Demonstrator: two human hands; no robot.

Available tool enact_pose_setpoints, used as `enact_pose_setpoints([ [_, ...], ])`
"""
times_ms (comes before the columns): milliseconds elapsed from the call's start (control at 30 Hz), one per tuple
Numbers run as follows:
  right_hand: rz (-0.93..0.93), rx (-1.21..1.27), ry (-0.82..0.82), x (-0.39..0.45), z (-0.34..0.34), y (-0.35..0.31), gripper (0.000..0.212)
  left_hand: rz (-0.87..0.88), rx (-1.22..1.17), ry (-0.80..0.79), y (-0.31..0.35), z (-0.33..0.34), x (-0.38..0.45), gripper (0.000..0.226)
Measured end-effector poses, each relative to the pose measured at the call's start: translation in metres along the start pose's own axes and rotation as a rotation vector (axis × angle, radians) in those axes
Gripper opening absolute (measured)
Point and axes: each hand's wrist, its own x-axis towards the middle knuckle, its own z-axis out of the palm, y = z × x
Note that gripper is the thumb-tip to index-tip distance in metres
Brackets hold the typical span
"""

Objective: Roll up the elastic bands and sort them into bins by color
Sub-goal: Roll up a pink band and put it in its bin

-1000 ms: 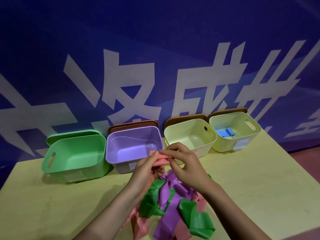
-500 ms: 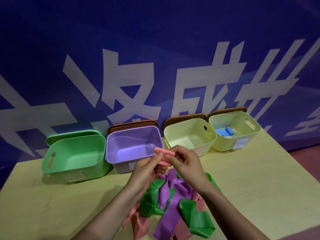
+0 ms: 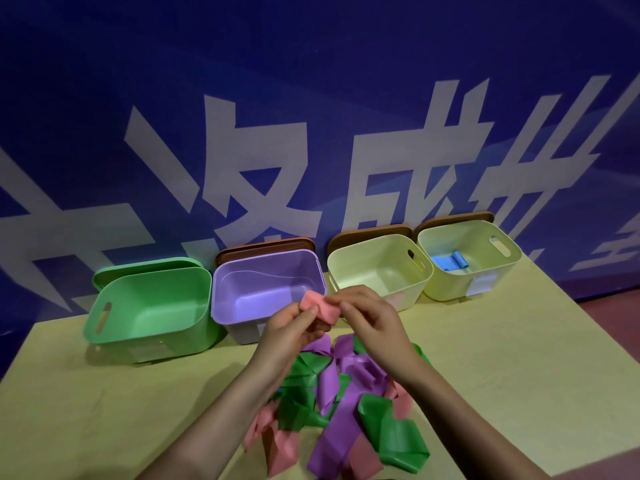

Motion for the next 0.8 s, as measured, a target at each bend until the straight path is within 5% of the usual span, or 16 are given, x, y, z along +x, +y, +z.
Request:
enact_pose_setpoints([
  [200,0.342,0.29,-0.033,0.004,-0.006,-0.003,0.009,0.154,0.281,-0.089,0.002,0.004,0.004,0.012],
  [300,0.338,0.303,-0.01,0.003,-0.011,0.0,0.007,0.125,0.191,-0.071,-0.002,0.015,0.008,0.007],
  [433,0.347,0.297,0.103,0.005,-0.011,0.008,0.008,0.075,0.031,-0.037,-0.01,0.034,0.017,0.036],
  [567,0.349,0.259,0.182,0.017,-0.013,0.019,0.005,0.07,-0.05,0.029,-0.015,0.048,0.032,0.015],
  [700,0.42,0.316,0.217,0.033,-0.025,0.035,0.01,0.023,-0.099,0.03,-0.012,0.058,0.055,0.035],
  [800,0.462,0.367,0.174,0.045,-0.035,0.048,0.011,-0.016,-0.077,0.019,-0.013,0.064,0.081,0.025],
])
